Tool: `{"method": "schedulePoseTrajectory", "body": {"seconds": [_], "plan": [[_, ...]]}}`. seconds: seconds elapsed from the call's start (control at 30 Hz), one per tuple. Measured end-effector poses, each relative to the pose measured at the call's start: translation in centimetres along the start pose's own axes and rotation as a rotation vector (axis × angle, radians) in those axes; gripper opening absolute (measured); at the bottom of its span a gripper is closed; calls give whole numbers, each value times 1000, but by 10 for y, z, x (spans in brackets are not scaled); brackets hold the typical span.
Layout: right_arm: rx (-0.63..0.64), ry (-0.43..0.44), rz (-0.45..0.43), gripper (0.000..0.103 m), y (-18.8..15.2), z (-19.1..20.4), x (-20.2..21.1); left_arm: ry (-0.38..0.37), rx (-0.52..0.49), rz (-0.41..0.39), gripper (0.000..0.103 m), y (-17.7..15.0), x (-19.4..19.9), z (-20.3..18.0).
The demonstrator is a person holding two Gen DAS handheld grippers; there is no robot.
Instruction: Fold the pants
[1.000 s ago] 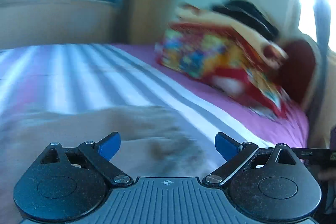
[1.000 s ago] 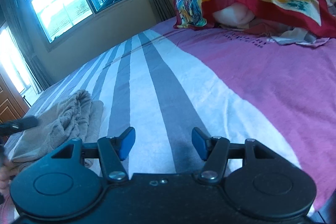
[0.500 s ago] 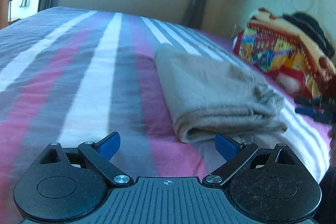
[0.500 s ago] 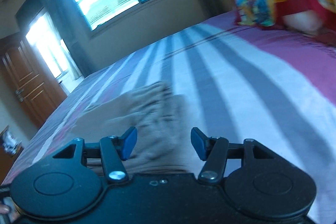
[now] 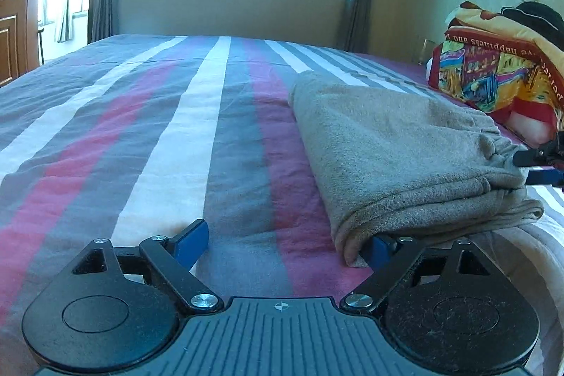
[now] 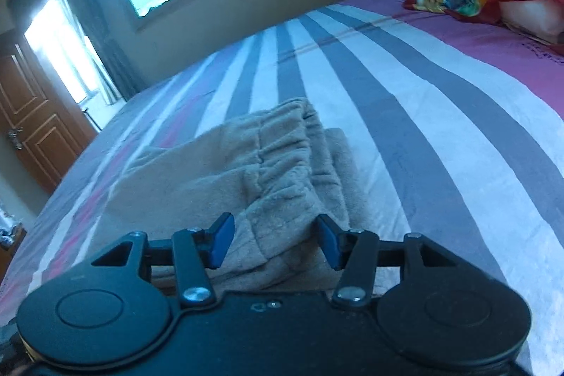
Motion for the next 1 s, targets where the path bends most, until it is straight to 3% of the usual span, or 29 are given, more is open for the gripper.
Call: {"method": "schedulePoseTrajectory", "body": {"seconds": [0.37,0.43,0.5,0.63,0.7,0.73,0.8,0.83,0.93,1.0], "plan": [[-12,6,53,48,0,0,-26,30,4,7,89,-2,-2,-3],[8,9,64,38,1,6,-27,38,2,9,89,-3,-3,-3],[49,68,25,33,10,19,-17,39,5,9,89,-3,-3,-3],[84,151,-180,31,40,35,33,29,5,6,90,-3,-4,-3],[87,111,-188,31,36,27,34,31,4,6,90,-3,-4,-3],[72,72,-147,31,27,18,23,31,4,7,90,-4,-5,-3],[-26,5,29,33,4,-10,-10,33,1,10,89,-4,-5,-3],[-80,24,68,35,-3,-19,-16,35,1,10,89,-4,-5,-3],[-105,89,31,56,0,-17,4,36,1,7,89,-5,-6,-3],[-125,125,-10,61,5,-18,23,34,2,5,89,-5,-6,-3]]}}
Point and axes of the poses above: each gripper's, at about its wrist camera, not at the fingertips, and x roughly against the way its jaws point, z to its left, y to its top, the point moved 7 cm from there along -x, roughly the way its jaws point
